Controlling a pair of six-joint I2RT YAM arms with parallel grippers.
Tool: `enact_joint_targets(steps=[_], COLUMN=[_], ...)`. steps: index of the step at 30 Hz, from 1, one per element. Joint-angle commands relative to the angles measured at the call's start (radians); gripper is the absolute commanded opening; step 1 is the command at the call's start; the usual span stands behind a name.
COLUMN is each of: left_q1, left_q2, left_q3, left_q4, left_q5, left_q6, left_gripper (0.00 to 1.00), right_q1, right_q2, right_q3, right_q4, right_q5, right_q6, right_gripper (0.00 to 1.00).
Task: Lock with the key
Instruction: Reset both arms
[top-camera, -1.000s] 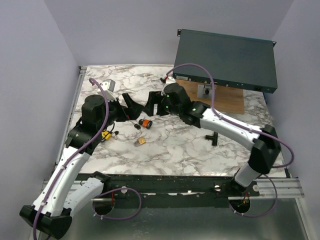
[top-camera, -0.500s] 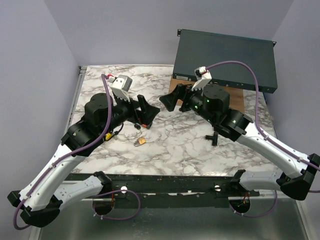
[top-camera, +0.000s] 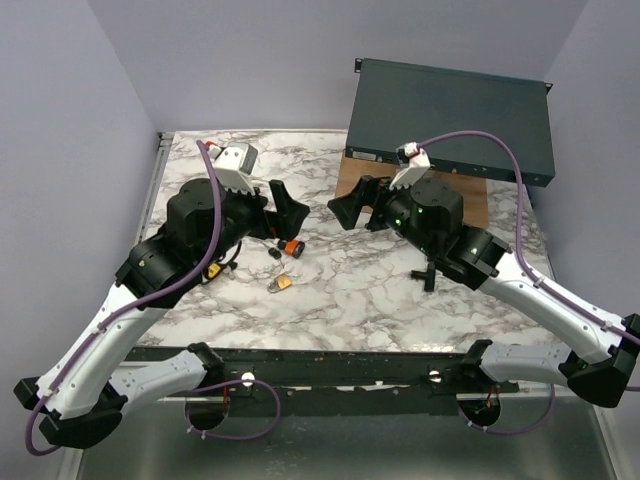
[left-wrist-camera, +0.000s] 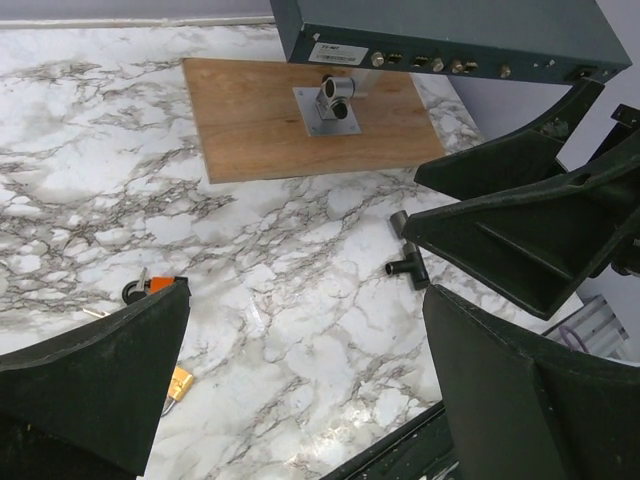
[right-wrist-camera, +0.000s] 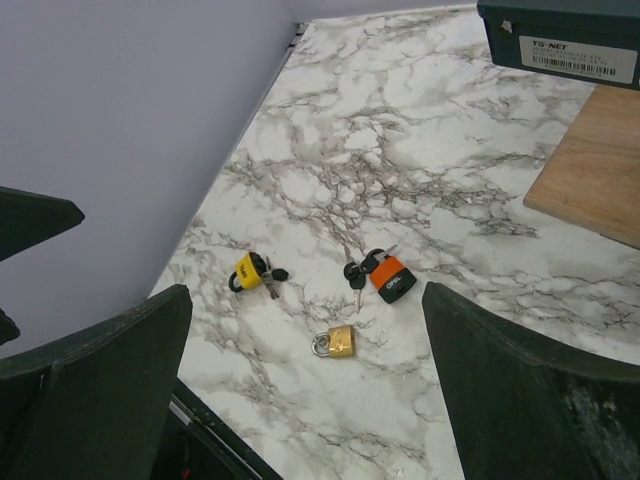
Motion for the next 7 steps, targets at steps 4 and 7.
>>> enact_joint_targets(steps=[4,7], left_q1=[-0.003,-0.004], left_q2=[-0.034,-0.038], left_q3=[-0.006,-0.005], left_q4=[-0.022,-0.026], left_q5=[-0.04,-0.036], left_q6=[0.016,0.013], left_gripper=[0.98,0.99], right_q1=[0.003,0.002], right_q2=[-0.025,-0.026], right_q3=[-0.02,-0.02], right_q4=[0.004,0.004], right_q5=[0.026,0.024], right_q6=[0.0,0.001], right_gripper=[1.0,1.0])
